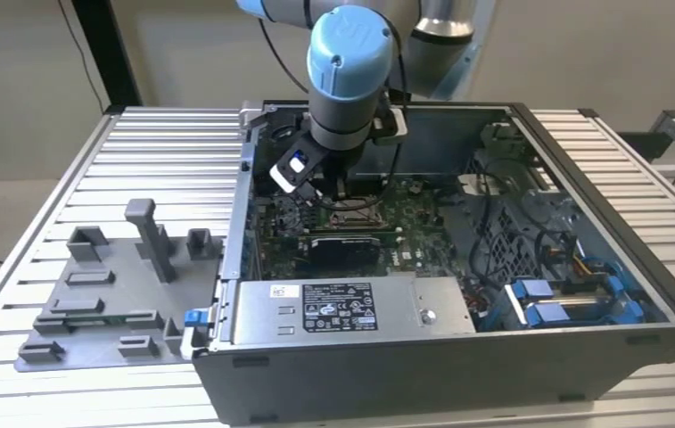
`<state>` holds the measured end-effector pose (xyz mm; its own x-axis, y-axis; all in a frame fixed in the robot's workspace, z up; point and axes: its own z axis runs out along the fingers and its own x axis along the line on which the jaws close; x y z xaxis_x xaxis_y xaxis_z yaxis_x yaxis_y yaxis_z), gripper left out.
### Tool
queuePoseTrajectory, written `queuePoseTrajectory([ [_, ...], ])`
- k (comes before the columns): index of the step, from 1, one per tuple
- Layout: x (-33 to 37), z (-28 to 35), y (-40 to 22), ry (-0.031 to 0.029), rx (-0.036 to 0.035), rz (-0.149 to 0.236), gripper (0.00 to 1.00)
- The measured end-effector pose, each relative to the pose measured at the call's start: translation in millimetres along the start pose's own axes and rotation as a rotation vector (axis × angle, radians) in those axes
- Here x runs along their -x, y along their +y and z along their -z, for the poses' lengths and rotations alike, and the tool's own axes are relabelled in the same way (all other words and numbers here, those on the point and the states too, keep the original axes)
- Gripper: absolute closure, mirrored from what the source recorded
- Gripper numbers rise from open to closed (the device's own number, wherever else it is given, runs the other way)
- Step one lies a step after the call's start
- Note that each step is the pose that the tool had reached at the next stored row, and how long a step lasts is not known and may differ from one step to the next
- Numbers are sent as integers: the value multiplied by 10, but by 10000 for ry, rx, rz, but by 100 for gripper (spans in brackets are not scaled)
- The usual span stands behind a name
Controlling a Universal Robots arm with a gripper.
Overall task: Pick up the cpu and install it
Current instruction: 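Close the cpu cover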
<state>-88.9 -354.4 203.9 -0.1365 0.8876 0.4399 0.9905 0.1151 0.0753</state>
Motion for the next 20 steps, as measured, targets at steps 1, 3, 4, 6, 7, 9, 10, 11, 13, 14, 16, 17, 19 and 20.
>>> queuePoseTrajectory([
  [1,1,0,0,0,0,-1,100],
  [3,4,-2,0,0,1,-1,100],
  [4,6,-8,0,1,1,0,100],
  [6,15,-24,-3,-7,-1,1,100],
  [7,18,-30,-4,-15,-2,1,100],
  [9,22,-39,-6,-35,-5,0,100],
  [10,23,-40,-7,-44,-8,0,100],
  [11,26,-38,-7,-45,-9,0,100],
  [13,30,-37,-8,-46,-7,-1,100],
  [14,31,-38,-8,-50,-9,-2,100],
  [16,32,-39,-8,-56,-10,-1,100],
  [17,33,-39,-8,-55,-10,0,100],
  [19,38,-38,-8,-53,-13,-2,100],
  [20,38,-37,-8,-53,-19,-6,100],
])
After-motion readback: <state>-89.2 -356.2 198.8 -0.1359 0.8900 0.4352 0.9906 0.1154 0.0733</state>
